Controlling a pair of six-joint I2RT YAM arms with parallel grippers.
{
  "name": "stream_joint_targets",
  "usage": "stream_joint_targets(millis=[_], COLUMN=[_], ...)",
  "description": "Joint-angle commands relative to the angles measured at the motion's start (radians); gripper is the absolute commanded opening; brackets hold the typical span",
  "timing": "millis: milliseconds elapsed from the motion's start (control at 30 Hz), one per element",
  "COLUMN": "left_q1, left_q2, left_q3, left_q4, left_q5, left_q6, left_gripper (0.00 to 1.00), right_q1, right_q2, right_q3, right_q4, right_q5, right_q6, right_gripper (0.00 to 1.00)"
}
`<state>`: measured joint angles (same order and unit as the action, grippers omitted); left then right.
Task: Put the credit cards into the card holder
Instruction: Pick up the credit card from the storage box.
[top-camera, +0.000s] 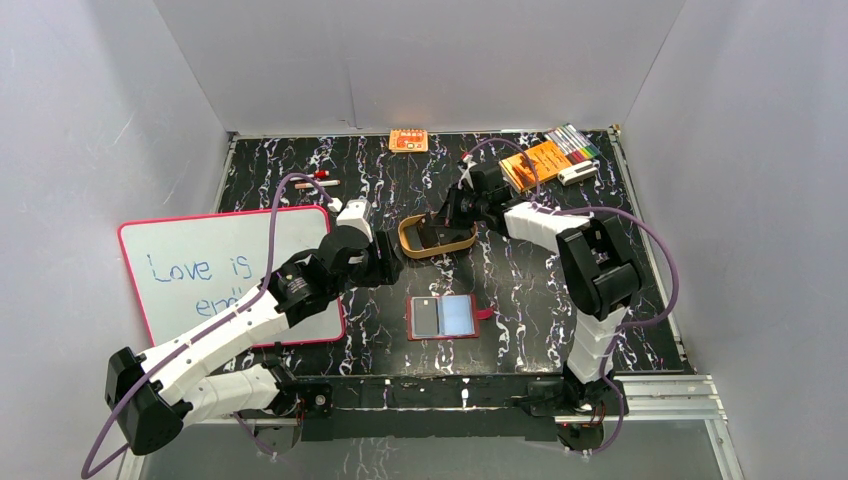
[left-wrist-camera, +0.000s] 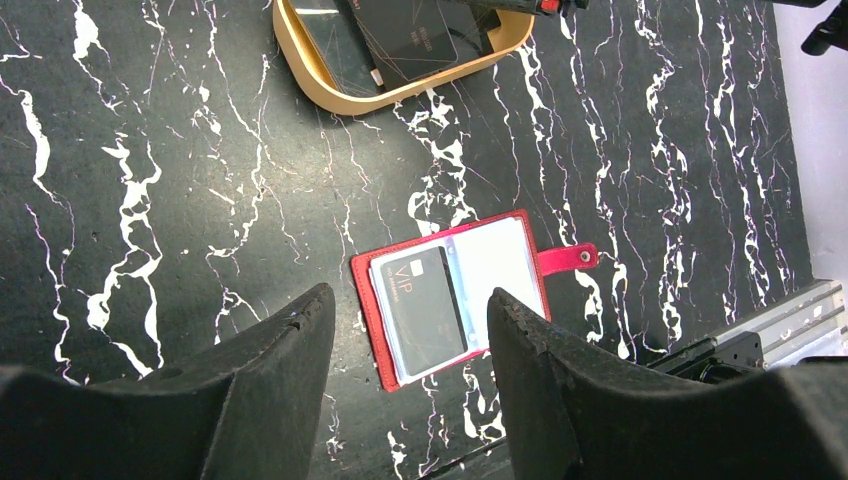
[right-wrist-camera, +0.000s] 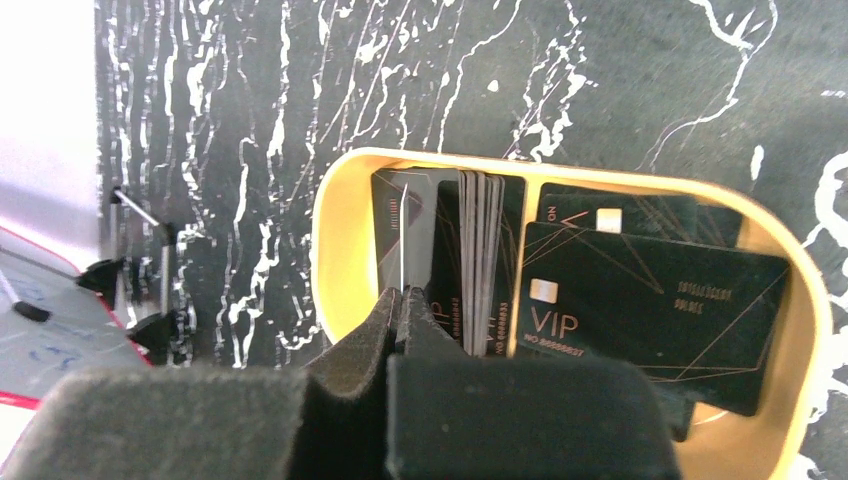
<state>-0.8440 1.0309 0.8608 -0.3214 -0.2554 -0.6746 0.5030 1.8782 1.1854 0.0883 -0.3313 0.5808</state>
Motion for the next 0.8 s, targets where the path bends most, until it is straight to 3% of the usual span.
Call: stream_joint_targets(millis=[0, 233, 567, 767], left_q1=[-0.001, -0.001, -0.002, -0.002], left_q2=[-0.02, -0.036, -0.06, -0.063], left_q3=[0.0, 0.005, 0.042, 0.043], left_q4=[0.001, -0.008, -0.055, -0.06], left_q5=[-0.028, -0.034, -0.078, -0.073], left_q6=[-0.006, -0.012, -0.03, -0.056], left_gripper=[0.55, 0.55, 0.55, 0.55], right_q1=[-0.01, -0.044, -0.103, -0.103], right_q2=[-0.069, -0.15, -0.371, -0.445], right_q3=[-0.006, -0.019, -0.216, -0.201], right_q4=[0.032, -0.017, 0.053, -0.029], right_q5=[-0.066, -0.079, -0.038, 0.047], right_q6=[0.084, 0.275, 0.842, 0.909], right_gripper=[0.0, 0.0, 0.0, 0.0])
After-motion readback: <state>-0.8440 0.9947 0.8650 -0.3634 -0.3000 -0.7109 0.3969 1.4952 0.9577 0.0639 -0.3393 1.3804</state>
